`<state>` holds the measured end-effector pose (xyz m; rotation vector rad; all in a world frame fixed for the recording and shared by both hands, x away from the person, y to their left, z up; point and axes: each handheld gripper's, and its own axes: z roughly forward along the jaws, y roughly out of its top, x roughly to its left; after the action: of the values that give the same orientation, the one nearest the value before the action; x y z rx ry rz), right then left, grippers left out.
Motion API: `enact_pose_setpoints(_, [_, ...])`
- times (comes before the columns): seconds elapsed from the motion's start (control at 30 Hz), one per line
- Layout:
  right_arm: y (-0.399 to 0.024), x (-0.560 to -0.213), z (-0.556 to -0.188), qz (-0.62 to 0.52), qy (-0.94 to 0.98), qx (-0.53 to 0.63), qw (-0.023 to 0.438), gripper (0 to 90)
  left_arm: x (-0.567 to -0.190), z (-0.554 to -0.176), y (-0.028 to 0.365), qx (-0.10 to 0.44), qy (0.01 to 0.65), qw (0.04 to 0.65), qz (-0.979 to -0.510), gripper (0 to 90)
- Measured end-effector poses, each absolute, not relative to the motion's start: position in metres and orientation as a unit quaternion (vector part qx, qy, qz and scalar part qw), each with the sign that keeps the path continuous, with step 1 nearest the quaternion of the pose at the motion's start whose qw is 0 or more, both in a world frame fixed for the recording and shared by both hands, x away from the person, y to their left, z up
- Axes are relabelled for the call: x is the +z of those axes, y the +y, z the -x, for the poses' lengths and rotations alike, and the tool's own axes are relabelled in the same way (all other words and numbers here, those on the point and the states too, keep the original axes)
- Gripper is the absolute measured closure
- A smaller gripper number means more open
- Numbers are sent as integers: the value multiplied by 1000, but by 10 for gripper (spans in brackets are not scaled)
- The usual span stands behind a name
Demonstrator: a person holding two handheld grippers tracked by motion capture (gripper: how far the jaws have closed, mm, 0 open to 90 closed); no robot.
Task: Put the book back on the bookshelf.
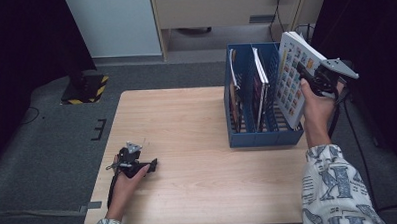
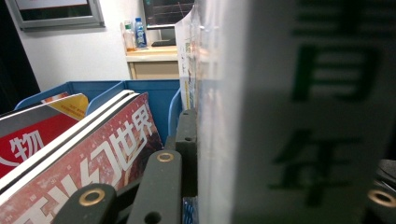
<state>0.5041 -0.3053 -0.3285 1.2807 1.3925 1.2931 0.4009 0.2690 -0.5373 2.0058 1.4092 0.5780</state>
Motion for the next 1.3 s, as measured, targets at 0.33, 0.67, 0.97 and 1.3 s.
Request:
enact_pose_setpoints(0.33, [-308,-336,-506,-518,542,520,410,740,-537,-401,269,219,534,306,-757,0])
enact_pose_setpoints(0.67, [-307,-340,-507,-516,539,516,421,740,-537,-401,269,219,534,306,-757,0])
enact_pose_setpoints(0.97, [-303,-352,-510,-518,545,510,418,739,-537,-401,268,219,533,306,-758,0])
enact_pose_setpoints(1.3, [-302,-359,-511,-519,539,520,413,739,-537,-401,268,219,533,306,-758,0])
